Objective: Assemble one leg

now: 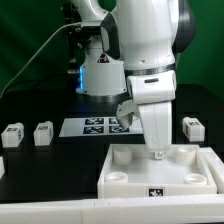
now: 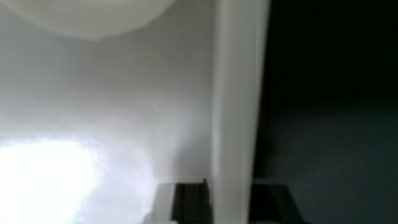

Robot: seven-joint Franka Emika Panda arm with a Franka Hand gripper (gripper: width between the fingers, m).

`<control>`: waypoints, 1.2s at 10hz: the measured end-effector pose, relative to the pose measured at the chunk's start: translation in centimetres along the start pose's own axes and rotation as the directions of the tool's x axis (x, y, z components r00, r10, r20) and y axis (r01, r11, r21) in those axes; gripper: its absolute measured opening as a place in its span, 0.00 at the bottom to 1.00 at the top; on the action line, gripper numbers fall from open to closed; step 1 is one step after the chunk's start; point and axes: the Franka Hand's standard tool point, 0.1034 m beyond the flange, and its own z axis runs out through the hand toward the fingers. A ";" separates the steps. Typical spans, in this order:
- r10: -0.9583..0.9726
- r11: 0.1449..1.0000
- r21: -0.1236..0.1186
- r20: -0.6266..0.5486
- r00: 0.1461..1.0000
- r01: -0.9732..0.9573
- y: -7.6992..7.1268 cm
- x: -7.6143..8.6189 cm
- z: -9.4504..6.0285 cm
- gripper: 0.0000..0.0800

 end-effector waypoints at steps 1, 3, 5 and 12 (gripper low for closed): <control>0.001 1.000 0.000 0.000 1.000 -0.001 0.0 0.0 0.0 0.15; 0.001 1.000 0.001 0.000 1.000 -0.001 0.0 0.0 0.1 0.58; 0.001 1.000 0.002 0.000 1.000 -0.001 0.0 0.0 0.1 0.74; 0.002 1.000 0.003 0.000 1.000 -0.002 -0.1 -0.1 0.1 0.81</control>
Offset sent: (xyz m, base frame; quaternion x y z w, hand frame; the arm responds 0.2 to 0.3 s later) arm 0.0000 0.0000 0.0000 0.0000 0.0000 0.0000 1.0000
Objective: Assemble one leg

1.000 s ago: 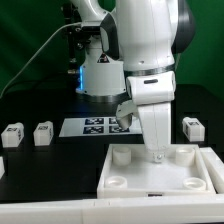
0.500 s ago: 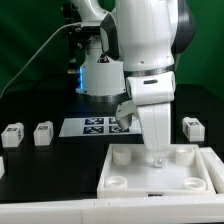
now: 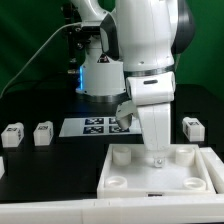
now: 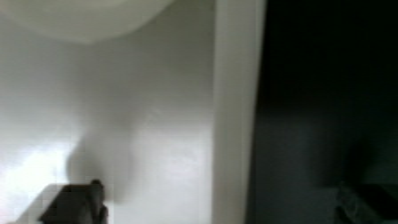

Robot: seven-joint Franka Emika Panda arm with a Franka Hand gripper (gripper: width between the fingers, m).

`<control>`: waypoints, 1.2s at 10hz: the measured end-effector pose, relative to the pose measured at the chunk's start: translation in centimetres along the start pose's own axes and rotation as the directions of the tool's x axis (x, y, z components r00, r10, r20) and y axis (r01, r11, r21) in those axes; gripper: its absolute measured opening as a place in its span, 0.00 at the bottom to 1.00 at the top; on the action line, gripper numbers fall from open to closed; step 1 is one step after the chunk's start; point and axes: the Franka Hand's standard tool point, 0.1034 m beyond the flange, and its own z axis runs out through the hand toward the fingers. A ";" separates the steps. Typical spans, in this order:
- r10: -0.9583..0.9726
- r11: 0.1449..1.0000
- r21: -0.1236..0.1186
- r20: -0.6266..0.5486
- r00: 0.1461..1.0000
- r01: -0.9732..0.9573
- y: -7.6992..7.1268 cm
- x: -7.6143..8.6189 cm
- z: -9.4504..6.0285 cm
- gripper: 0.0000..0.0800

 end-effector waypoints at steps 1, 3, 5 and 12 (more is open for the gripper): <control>0.007 1.000 -0.002 0.000 1.000 -0.007 0.1 0.0 -0.1 0.81; 0.086 0.996 -0.027 0.002 0.996 -0.086 0.5 0.4 -1.8 0.81; 0.198 0.980 -0.037 0.005 0.980 -0.197 -0.7 0.9 -3.2 0.81; 0.902 0.431 0.007 0.003 0.431 -0.902 -8.5 7.8 -4.6 0.81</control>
Offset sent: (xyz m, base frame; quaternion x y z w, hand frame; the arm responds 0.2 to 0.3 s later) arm -0.0142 -0.0011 0.0266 -0.0033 -0.0344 0.1687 0.9851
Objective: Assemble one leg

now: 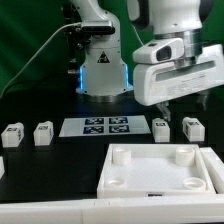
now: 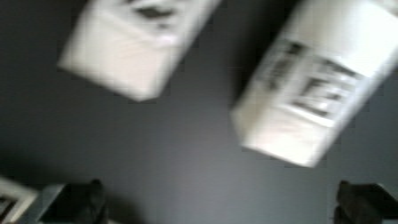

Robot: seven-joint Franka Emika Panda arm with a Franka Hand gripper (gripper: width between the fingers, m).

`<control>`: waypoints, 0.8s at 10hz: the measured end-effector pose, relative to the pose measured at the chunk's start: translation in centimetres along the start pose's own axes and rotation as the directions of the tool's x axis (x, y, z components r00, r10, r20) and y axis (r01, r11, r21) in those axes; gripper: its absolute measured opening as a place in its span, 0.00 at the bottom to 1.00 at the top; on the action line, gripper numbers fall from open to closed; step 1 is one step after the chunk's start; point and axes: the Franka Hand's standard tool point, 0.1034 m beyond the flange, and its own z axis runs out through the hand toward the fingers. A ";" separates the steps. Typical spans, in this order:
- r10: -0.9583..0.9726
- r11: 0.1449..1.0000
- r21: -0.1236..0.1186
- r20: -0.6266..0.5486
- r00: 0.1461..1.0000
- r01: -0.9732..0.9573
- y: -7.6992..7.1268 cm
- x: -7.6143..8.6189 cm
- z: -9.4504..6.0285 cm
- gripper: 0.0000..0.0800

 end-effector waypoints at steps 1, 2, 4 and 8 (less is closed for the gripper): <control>0.099 0.995 0.011 0.003 0.995 -0.099 -2.1 0.0 0.2 0.81; 0.150 0.988 0.016 0.004 0.989 -0.150 -3.1 0.2 0.3 0.81; 0.128 0.992 0.014 0.004 0.992 -0.128 -2.7 0.1 0.3 0.81; 0.154 0.988 -0.006 0.199 0.968 -0.156 -3.7 -0.3 0.0 0.81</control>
Offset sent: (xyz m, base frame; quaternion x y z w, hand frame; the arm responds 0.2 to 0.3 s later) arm 0.0000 0.0000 0.0000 0.0000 0.0000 0.0000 1.0000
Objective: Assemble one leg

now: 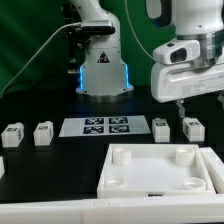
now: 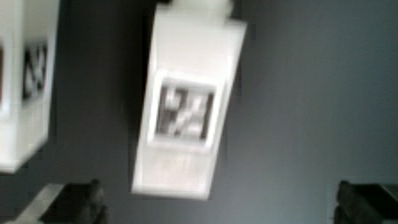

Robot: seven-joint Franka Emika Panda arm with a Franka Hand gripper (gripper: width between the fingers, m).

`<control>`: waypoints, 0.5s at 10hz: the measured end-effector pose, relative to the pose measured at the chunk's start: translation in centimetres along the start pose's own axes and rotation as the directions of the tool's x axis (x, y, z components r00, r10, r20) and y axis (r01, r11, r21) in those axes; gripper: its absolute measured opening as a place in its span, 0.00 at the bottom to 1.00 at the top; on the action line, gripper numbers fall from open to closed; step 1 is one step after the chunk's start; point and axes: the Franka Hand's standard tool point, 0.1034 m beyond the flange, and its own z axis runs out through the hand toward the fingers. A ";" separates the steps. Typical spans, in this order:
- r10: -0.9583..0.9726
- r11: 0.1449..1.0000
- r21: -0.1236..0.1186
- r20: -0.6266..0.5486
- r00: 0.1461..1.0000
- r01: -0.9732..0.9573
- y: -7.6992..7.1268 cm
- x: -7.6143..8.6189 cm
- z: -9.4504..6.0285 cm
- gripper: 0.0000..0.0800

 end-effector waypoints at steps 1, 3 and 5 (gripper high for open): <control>0.004 1.000 -0.002 0.099 0.995 -0.004 -1.0 1.3 -1.1 0.81; -0.003 1.000 0.004 0.291 0.957 0.002 -2.3 3.2 -1.9 0.81; 0.017 0.999 0.017 0.464 0.886 -0.029 -2.1 3.6 -0.8 0.81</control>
Offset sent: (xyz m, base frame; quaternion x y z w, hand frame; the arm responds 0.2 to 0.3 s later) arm 0.0273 0.0082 -0.0091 -0.0137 -0.2714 0.0073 0.9624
